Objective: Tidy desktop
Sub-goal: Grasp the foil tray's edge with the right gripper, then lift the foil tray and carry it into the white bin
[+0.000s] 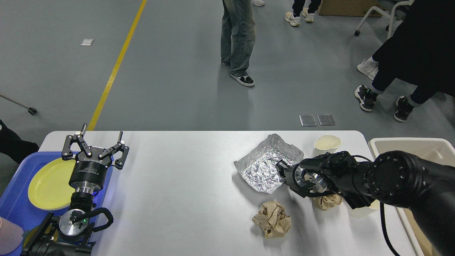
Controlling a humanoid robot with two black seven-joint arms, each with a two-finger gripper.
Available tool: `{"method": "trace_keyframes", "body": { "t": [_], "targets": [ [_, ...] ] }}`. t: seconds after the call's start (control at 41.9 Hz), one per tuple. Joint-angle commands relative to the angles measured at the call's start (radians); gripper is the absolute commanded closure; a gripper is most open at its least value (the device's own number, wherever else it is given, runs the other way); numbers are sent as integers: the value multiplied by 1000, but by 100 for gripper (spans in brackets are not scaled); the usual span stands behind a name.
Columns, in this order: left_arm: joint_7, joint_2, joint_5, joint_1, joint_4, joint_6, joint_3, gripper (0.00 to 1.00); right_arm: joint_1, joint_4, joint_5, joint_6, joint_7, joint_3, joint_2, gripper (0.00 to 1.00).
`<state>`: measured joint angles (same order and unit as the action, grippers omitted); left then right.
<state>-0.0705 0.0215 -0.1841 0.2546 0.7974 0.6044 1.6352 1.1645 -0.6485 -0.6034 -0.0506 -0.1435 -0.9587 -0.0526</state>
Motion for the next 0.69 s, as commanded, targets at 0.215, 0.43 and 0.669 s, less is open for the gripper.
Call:
{"method": "trace_keyframes", "body": {
  "t": [0.215, 0.43, 0.669],
  "targets": [
    [0, 0, 0, 0, 0, 0, 0, 4, 216, -262, 1, -15, -21, -11, 89, 100],
    [0, 0, 0, 0, 0, 0, 0, 4, 579, -608, 2, -90, -33, -121, 175, 100],
    [2, 0, 0, 0, 0, 0, 0, 4, 941, -873, 31, -258, -30, -255, 208, 100]
  ]
}}
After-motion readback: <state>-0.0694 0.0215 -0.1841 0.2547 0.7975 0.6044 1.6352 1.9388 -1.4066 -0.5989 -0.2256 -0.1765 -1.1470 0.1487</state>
